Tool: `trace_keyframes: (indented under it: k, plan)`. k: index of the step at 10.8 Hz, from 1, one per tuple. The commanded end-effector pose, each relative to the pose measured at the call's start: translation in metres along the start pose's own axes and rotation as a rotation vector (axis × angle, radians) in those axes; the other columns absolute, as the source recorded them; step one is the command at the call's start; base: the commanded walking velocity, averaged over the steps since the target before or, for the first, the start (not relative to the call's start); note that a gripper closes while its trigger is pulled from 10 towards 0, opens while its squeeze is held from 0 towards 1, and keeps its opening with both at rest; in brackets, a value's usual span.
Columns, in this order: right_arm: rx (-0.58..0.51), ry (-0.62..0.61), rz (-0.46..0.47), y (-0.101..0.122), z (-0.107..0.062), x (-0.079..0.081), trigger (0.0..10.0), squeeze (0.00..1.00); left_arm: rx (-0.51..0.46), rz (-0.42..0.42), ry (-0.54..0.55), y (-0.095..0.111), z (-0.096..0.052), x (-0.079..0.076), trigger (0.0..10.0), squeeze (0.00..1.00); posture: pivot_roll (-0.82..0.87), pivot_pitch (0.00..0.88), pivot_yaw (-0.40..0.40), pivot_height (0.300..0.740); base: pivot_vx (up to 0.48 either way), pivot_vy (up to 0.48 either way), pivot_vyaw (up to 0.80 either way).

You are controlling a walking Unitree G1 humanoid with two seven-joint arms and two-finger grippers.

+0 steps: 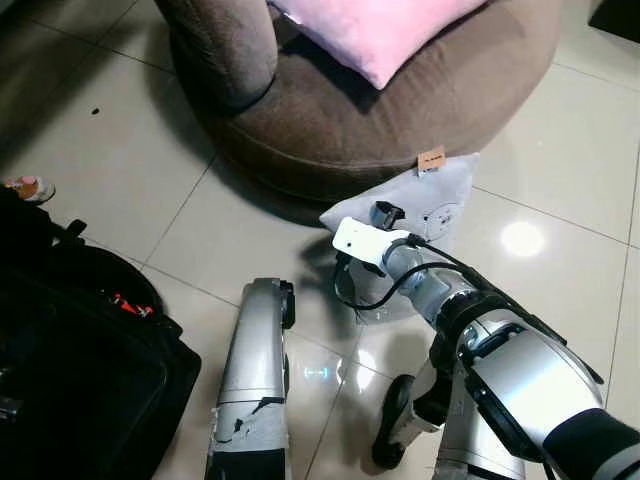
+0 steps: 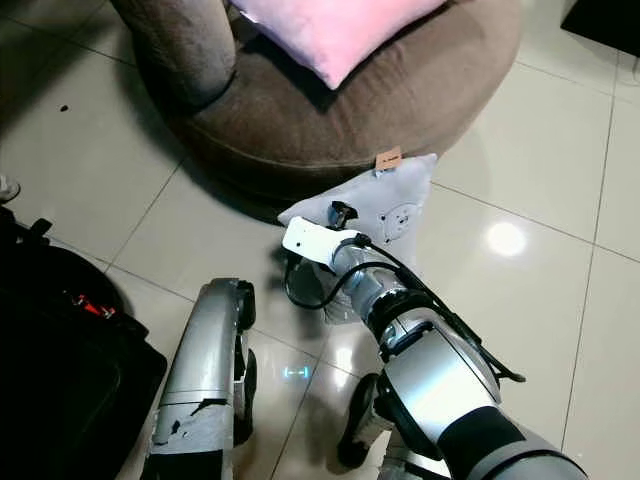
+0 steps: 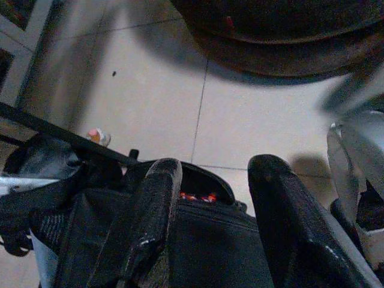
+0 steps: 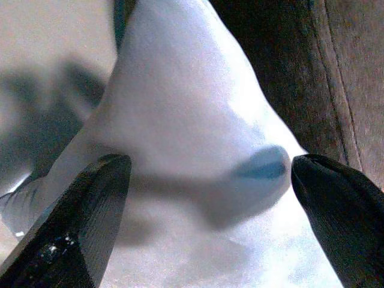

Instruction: Move the pillow to the sofa from floor

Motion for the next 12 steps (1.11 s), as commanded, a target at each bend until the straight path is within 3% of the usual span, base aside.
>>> trace_keyframes:
  k: [1, 3, 4, 5, 6, 7, 10, 12]
  plan:
    - [0.031, 0.030, 0.007, -0.009, -0.002, 0.012, 10.0, 0.00, 0.007, 0.008, -0.012, 0.001, -0.004, -0.002, 10.0, 0.00, 0.83, 0.386, 0.011, 0.509, 0.000, 0.000, 0.00]
    - [0.032, 0.042, -0.031, -0.011, -0.003, 0.014, 10.0, 0.00, 0.013, 0.006, -0.026, 0.003, -0.005, -0.003, 10.0, 0.00, 0.83, 0.386, 0.011, 0.509, 0.000, 0.000, 0.00]
    - [0.036, 0.052, -0.102, -0.013, -0.003, 0.015, 10.0, 0.00, 0.028, 0.000, -0.054, 0.002, -0.008, -0.006, 10.0, 0.00, 0.83, 0.380, 0.013, 0.509, 0.000, 0.000, 0.00]
    - [0.053, 0.058, -0.134, -0.017, -0.003, 0.014, 7.7, 0.00, 0.035, -0.004, -0.059, 0.002, -0.009, -0.007, 10.0, 0.00, 0.84, 0.378, 0.014, 0.509, 0.000, 0.000, 0.00]
    - [0.074, 0.059, -0.173, -0.022, -0.004, 0.013, 2.8, 0.00, 0.044, -0.003, -0.054, 0.003, -0.010, -0.006, 10.0, 0.00, 0.84, 0.381, 0.016, 0.509, 0.000, 0.000, 0.00]
    - [0.093, 0.062, -0.212, -0.027, -0.005, 0.013, 0.0, 0.00, 0.050, 0.001, -0.047, 0.003, -0.012, -0.004, 10.0, 0.00, 0.84, 0.381, 0.016, 0.509, 0.000, 0.000, 0.00]
    - [0.144, 0.064, -0.318, -0.040, -0.007, 0.009, 0.0, 0.00, 0.062, 0.001, -0.034, 0.006, -0.015, -0.003, 10.0, 0.00, 0.84, 0.378, 0.023, 0.509, 0.000, 0.000, 0.00]
    - [0.157, 0.068, -0.334, -0.044, -0.008, 0.008, 0.0, 0.00, 0.069, -0.002, -0.038, 0.006, -0.016, -0.004, 10.0, 0.00, 0.83, 0.378, 0.025, 0.509, 0.000, 0.000, 0.00]
Point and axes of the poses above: a point about 5 cm out from each wrist's last joint towards the gripper, its own z axis pointing out of the wrist towards the gripper, its own y axis along the axis of the wrist's last joint, x = y × z, the point moved 1 cm from there along z, pointing out of the wrist towards the gripper, and after that the axes turned 7 degrees about -z, right-handed, at the moved point
